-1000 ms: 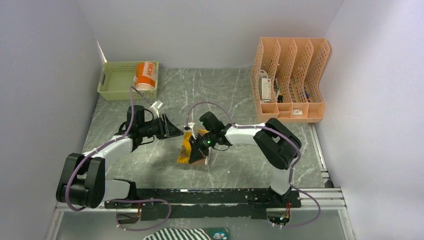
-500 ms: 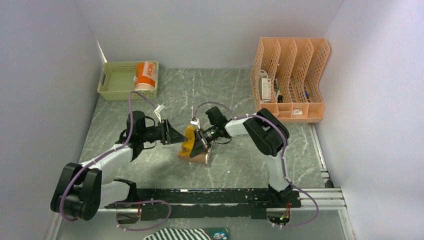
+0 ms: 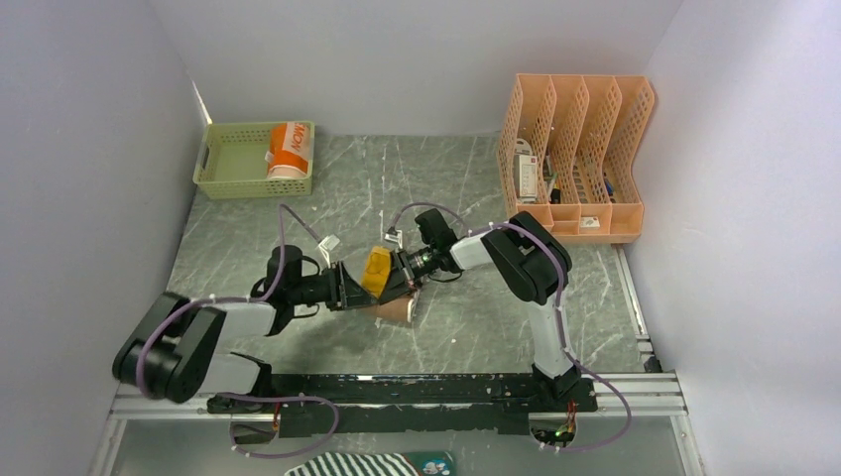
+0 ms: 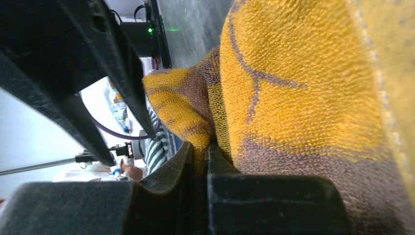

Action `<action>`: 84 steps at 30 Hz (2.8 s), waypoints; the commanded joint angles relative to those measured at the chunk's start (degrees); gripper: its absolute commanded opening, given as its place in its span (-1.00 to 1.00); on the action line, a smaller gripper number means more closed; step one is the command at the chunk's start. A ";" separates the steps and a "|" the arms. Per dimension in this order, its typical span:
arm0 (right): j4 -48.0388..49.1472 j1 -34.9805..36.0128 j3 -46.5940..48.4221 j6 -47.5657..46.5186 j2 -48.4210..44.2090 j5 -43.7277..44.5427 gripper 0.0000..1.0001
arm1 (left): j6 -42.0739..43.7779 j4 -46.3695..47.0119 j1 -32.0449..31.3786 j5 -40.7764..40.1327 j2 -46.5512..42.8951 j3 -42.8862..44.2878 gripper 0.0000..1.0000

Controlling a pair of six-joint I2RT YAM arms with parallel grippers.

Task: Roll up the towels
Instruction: Roll the towel at the center of the board.

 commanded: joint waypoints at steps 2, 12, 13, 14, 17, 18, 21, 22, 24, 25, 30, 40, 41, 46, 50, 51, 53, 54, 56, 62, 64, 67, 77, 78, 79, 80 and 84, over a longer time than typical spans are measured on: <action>2.07 -0.50 -0.02 1.16 -0.65 1.47 -1.00 | -2.00 15.72 -0.38 -3.16 8.66 0.36 -0.06; -17.07 -0.43 2.74 -15.46 -10.43 18.37 -0.05 | 2.49 12.62 -0.65 -7.57 16.06 2.71 -0.13; -19.54 -0.46 2.53 -17.30 -12.19 21.72 -0.04 | 2.70 12.34 -0.65 -7.63 16.41 2.76 -0.13; -21.03 -0.45 1.98 -18.87 -14.17 26.02 -0.02 | 2.89 12.14 -0.65 -7.71 16.76 2.80 -0.13; -21.86 -0.43 -1.43 -23.34 -20.78 37.10 0.02 | 3.14 11.87 -0.65 -7.67 17.54 2.97 -0.13; -20.93 -0.43 -3.59 -24.60 -23.42 40.81 0.04 | 3.25 11.82 -0.65 -7.60 17.87 3.10 -0.13; -16.40 1.09 -8.70 -29.26 -32.84 46.46 0.11 | 3.54 11.31 -0.73 -6.97 18.89 4.17 -0.13; -14.46 2.69 -10.11 -32.39 -35.58 47.88 0.13 | 3.75 10.92 -0.78 -6.77 19.26 4.66 -0.13; -11.64 6.43 -12.12 -37.12 -39.41 51.42 0.27 | 4.39 9.83 -0.90 -6.55 19.94 5.64 -0.13; -10.83 8.27 -12.67 -39.33 -40.23 52.52 0.29 | 4.70 9.23 -0.91 -6.49 20.37 6.08 -0.13; -9.33 14.51 -13.44 -45.39 -38.94 51.72 0.30 | 6.23 6.29 -1.00 -6.16 21.53 8.46 -0.13; -7.21 18.53 -15.74 -46.64 -32.66 52.27 0.31 | 9.61 -2.23 -1.00 -6.95 21.57 12.86 -0.13; -7.30 18.67 -15.82 -46.76 -32.51 52.25 0.31 | 9.80 -2.84 -1.00 -6.99 21.88 13.35 -0.13; -9.25 19.92 -14.98 -46.63 -30.18 57.12 0.30 | 10.00 -4.74 -1.00 -7.43 22.93 14.80 -0.13; -12.31 20.35 -12.24 -44.28 -27.01 64.01 0.06 | 10.49 -7.64 -1.00 -7.95 22.44 16.57 -0.12; -13.07 20.32 -11.36 -43.36 -26.14 65.36 -0.14 | 10.62 -8.24 -1.00 -8.06 22.27 16.98 -0.12; -15.19 20.34 -9.64 -42.18 -24.16 66.45 -0.30 | 10.71 -9.47 -0.94 -8.41 21.70 17.65 -0.11; -15.75 20.39 -9.33 -41.83 -23.58 66.85 -0.30 | 10.41 -9.80 -0.91 -8.58 21.37 17.81 -0.11; -15.56 20.39 -9.47 -40.96 -23.14 66.30 -0.38 | 9.16 -9.62 -0.53 -8.50 20.26 17.94 -0.09; -16.92 18.37 -8.75 -36.39 -22.11 59.89 -1.00 | 4.34 -8.96 4.65 -6.15 12.32 18.15 -0.01; -17.55 16.28 -8.14 -34.44 -21.30 54.33 -1.00 | 5.04 -11.56 7.17 -5.86 8.06 19.43 0.02; -18.56 12.31 -6.90 -31.40 -19.24 44.81 -1.00 | 10.56 -21.74 9.14 -9.43 1.79 23.59 0.07; -21.01 2.31 -2.66 -20.39 -9.53 18.67 -1.00 | 13.76 -27.24 9.29 -11.13 -4.27 21.71 0.14; -21.40 1.91 -2.59 -19.87 -8.37 17.08 -1.00 | 12.33 -25.12 9.29 -10.30 -3.94 20.00 0.14; -21.42 1.60 -2.60 -19.25 -7.32 15.70 -1.00 | 11.03 -22.91 9.29 -9.36 -3.50 18.42 0.13; -21.23 1.35 -2.52 -18.69 -6.49 14.19 -1.00 | 9.72 -19.85 9.29 -8.74 -3.03 17.02 0.12; -21.46 0.86 -0.70 -18.14 -3.89 13.47 -1.00 | 7.83 -14.78 9.20 -7.60 -0.30 14.41 0.12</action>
